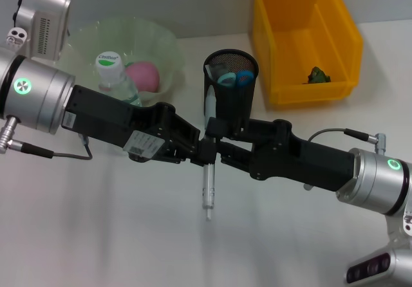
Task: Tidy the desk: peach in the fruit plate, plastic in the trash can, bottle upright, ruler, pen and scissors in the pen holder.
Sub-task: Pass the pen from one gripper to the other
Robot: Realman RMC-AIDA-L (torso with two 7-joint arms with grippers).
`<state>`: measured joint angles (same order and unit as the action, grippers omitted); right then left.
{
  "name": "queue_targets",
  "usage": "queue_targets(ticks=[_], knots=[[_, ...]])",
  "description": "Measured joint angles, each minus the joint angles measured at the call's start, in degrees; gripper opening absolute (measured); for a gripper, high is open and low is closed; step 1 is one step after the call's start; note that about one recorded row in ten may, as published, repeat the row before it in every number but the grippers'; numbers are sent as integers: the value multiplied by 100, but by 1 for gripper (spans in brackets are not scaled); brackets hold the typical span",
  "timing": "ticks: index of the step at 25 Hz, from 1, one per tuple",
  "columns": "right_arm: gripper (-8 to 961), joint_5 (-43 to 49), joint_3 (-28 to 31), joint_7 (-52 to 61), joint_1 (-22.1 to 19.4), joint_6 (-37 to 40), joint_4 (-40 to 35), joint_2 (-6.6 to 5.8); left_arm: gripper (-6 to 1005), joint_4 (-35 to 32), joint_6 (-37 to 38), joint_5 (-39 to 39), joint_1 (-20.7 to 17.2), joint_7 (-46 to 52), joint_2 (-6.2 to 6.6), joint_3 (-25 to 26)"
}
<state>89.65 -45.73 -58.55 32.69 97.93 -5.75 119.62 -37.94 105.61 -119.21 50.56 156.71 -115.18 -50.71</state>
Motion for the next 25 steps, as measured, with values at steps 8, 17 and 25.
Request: queue_targets(ticks=[8,17,25], knots=[[361,0,-53,-200,1,-13,114,0,163,-3,10,-93,8,-7,3,0],[222,0,-52,-201,3,-12,119,0,165,-3,43,-130,24,-35,-15,0],[210,4,-60,-147,37,2,120,0,167,-5,54,-184,38,-96,-24,-4]])
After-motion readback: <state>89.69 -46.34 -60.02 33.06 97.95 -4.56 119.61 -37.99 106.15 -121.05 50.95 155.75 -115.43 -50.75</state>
